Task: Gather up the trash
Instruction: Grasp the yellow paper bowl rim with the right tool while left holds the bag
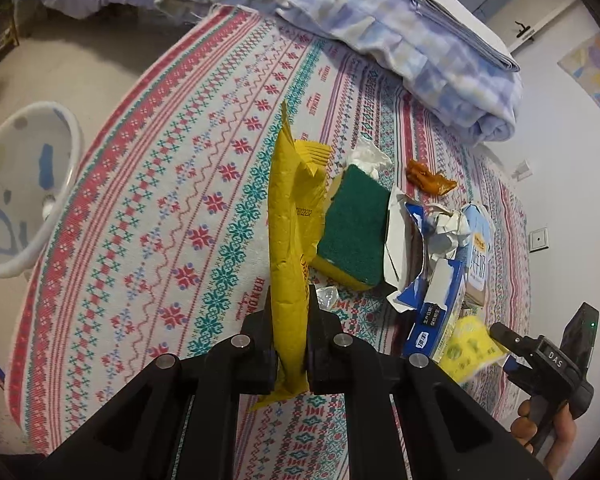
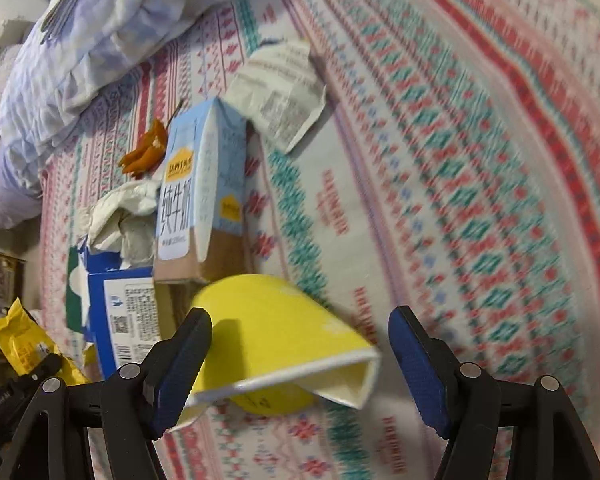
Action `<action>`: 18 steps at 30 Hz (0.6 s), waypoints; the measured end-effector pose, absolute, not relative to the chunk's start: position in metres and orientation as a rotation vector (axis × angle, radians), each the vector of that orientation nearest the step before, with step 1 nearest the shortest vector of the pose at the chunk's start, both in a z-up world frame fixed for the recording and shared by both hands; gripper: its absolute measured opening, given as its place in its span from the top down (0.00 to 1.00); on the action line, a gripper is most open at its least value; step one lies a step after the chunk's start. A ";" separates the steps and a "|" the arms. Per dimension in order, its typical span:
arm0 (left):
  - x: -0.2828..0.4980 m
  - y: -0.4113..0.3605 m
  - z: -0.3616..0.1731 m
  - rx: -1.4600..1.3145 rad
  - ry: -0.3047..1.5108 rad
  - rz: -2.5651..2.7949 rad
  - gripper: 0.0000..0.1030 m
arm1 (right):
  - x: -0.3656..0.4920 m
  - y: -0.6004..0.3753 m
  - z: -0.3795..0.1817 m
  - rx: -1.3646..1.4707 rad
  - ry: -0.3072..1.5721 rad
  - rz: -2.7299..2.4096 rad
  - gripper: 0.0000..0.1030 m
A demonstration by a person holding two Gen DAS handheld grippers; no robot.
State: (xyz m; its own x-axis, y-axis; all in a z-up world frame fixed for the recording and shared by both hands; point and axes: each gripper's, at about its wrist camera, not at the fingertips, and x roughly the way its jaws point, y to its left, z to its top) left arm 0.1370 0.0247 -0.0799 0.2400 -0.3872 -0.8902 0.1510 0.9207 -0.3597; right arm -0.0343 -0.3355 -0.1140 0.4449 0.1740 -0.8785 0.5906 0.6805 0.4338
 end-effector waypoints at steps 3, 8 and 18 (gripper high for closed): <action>0.138 0.025 -0.081 -0.231 1.283 -0.368 0.90 | -0.032 -0.332 -0.120 0.861 1.110 -0.296 0.34; 0.139 0.028 -0.079 -0.246 1.275 -0.379 0.90 | -0.029 -0.328 -0.099 0.771 1.053 -0.314 0.36; 0.141 0.041 -0.079 -0.277 1.287 -0.369 0.90 | -0.032 -0.307 -0.089 0.570 1.089 -0.177 0.27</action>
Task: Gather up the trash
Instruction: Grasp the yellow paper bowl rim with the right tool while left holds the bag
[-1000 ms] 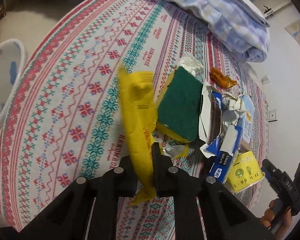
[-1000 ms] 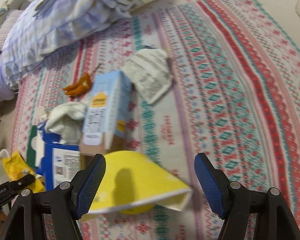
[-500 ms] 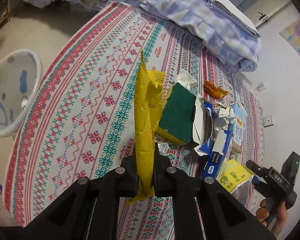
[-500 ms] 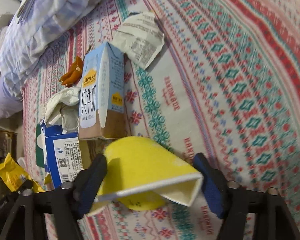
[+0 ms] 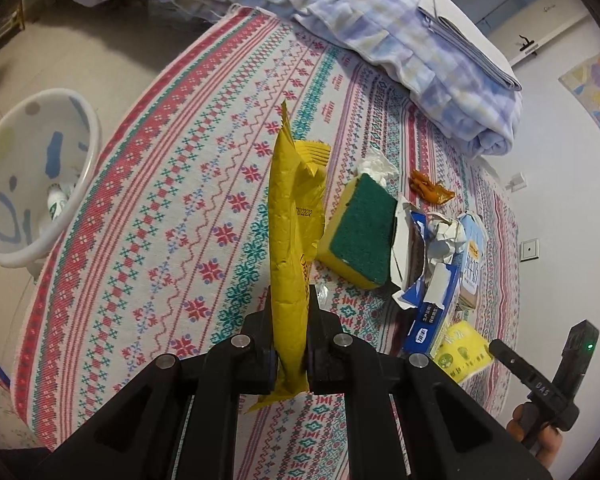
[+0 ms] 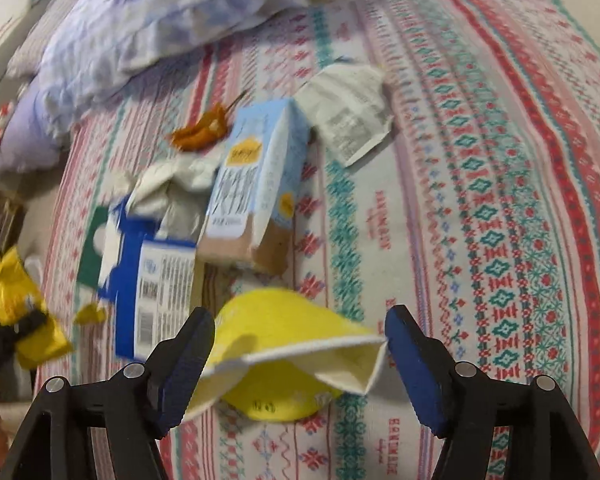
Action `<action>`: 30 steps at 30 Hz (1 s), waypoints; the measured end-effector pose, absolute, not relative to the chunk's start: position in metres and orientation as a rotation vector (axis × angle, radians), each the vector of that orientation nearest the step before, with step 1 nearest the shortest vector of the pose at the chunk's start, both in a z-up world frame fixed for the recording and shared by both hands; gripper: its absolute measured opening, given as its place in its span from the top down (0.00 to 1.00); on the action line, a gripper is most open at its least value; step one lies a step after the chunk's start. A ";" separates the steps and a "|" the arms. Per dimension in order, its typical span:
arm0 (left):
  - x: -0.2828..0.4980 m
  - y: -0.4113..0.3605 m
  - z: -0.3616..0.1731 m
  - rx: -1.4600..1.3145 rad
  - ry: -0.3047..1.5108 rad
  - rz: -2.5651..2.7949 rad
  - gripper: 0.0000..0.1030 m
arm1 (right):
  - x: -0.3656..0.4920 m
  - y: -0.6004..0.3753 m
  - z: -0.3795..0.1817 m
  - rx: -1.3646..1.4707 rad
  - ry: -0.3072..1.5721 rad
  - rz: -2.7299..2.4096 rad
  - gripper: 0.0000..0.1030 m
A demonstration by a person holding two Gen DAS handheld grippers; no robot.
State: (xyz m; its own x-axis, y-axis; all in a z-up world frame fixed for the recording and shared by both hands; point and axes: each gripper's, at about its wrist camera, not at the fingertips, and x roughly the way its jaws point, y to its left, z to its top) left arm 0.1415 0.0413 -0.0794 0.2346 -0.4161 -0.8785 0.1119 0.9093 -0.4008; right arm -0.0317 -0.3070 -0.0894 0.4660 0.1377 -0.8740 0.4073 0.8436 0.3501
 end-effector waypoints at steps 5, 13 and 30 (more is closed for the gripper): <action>0.144 0.047 -0.079 -0.289 1.284 -0.360 0.90 | -0.035 -0.312 -0.099 0.527 1.111 -0.209 0.27; 0.143 0.059 -0.072 -0.319 1.270 -0.372 0.90 | -0.026 -0.313 -0.107 0.558 1.118 -0.190 0.81; 0.135 0.087 -0.062 -0.359 1.247 -0.381 0.90 | -0.037 -0.221 -0.085 -0.216 1.096 -0.016 0.98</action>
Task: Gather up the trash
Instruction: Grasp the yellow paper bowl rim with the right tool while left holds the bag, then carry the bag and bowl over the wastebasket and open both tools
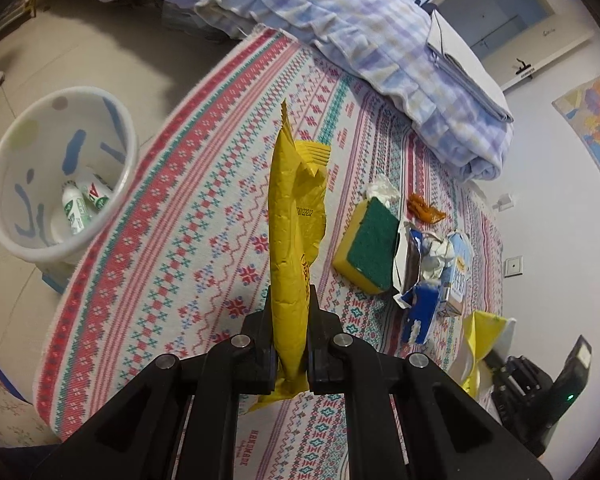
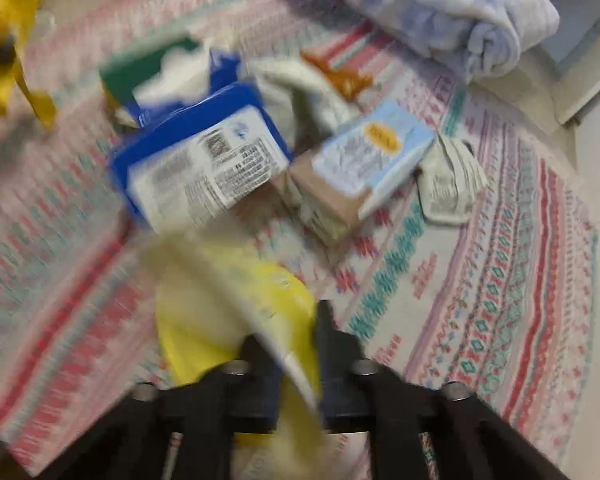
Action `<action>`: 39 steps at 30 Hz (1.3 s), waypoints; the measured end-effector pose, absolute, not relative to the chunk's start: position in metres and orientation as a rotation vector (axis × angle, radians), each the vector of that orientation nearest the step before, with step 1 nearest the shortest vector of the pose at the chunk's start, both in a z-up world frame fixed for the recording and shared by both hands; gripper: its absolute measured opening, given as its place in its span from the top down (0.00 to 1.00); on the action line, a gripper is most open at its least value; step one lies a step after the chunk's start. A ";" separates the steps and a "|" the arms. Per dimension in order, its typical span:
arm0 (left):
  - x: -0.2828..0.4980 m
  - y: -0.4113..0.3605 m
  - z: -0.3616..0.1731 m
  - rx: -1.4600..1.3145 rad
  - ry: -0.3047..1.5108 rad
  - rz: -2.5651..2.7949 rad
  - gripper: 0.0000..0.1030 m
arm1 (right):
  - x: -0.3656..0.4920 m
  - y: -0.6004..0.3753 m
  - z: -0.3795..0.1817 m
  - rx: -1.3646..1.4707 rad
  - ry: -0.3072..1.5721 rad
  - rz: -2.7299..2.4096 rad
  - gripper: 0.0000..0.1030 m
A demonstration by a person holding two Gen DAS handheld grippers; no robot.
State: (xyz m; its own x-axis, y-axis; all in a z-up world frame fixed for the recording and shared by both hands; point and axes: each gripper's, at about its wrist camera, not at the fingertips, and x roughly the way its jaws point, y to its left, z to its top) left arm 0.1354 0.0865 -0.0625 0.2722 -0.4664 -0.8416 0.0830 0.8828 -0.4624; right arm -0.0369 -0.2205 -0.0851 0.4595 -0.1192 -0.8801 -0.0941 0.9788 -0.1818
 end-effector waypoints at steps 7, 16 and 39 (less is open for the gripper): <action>0.135 0.107 -0.058 -0.400 1.232 -0.381 0.90 | -0.034 -0.220 -0.052 -0.096 0.976 -0.026 0.98; 0.141 0.140 -0.055 -0.440 1.207 -0.345 0.90 | -0.013 -0.185 -0.028 0.029 0.859 0.040 0.98; 0.210 0.278 -0.076 -0.584 1.188 -0.077 0.90 | 0.101 -0.027 -0.048 0.217 0.875 0.286 0.97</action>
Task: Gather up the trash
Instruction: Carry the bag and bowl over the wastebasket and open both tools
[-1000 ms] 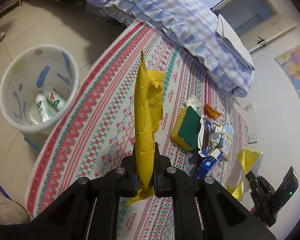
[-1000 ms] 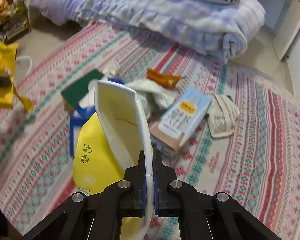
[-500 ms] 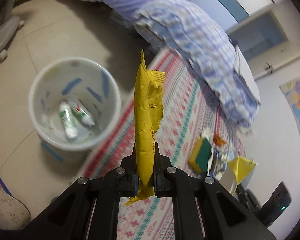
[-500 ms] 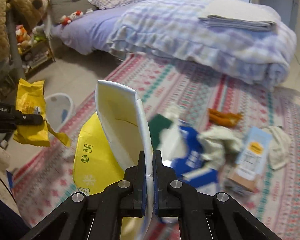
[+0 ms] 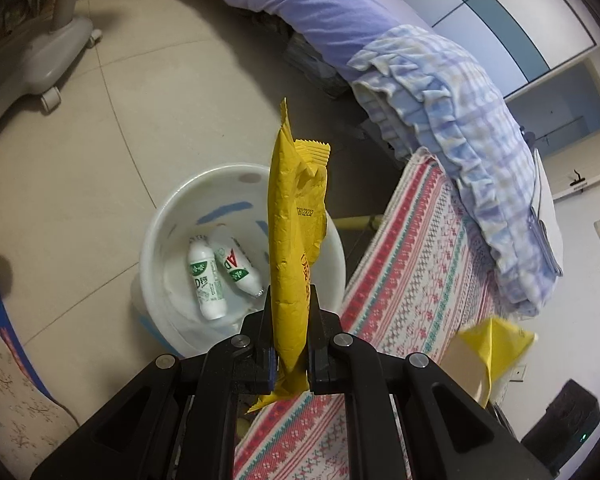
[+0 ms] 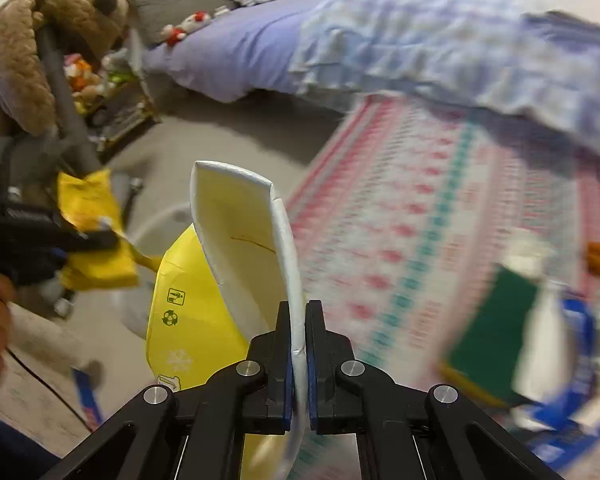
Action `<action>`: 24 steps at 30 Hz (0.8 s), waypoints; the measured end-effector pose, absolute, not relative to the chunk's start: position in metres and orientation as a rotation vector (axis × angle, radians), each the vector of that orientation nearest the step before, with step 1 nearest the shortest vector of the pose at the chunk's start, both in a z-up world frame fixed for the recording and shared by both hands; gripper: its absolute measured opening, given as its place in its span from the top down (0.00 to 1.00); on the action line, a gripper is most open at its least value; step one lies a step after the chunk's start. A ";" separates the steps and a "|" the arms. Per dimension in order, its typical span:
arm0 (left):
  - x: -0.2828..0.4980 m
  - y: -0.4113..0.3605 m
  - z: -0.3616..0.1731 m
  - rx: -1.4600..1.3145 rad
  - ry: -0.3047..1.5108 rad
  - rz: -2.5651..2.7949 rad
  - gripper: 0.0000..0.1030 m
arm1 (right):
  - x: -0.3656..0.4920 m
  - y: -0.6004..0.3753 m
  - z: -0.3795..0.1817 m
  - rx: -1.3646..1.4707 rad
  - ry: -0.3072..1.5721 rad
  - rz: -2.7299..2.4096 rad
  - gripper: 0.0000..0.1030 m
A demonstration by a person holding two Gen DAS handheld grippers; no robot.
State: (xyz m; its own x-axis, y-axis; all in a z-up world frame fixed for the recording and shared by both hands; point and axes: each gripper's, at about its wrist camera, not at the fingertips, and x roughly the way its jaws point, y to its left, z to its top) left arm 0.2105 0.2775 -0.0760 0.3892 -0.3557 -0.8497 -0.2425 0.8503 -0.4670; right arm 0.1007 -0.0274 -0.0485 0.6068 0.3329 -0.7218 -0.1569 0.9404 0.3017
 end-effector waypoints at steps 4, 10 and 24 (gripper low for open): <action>0.213 0.283 -0.080 -0.594 1.192 -0.069 0.90 | 0.131 0.000 -0.057 0.328 0.884 0.349 0.97; 0.220 0.299 -0.088 -0.673 1.217 -0.045 0.83 | 0.169 0.042 -0.072 0.357 0.921 0.365 0.97; 0.217 0.321 -0.086 -0.781 1.203 0.000 0.50 | 0.198 0.075 -0.090 0.386 0.955 0.380 0.94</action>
State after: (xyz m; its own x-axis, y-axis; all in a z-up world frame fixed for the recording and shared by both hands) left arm 0.2169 0.3211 -0.0865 0.3926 -0.3942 -0.8310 -0.3944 0.7440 -0.5393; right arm 0.1979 0.0750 -0.0905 0.5229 0.4749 -0.7078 -0.1416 0.8672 0.4773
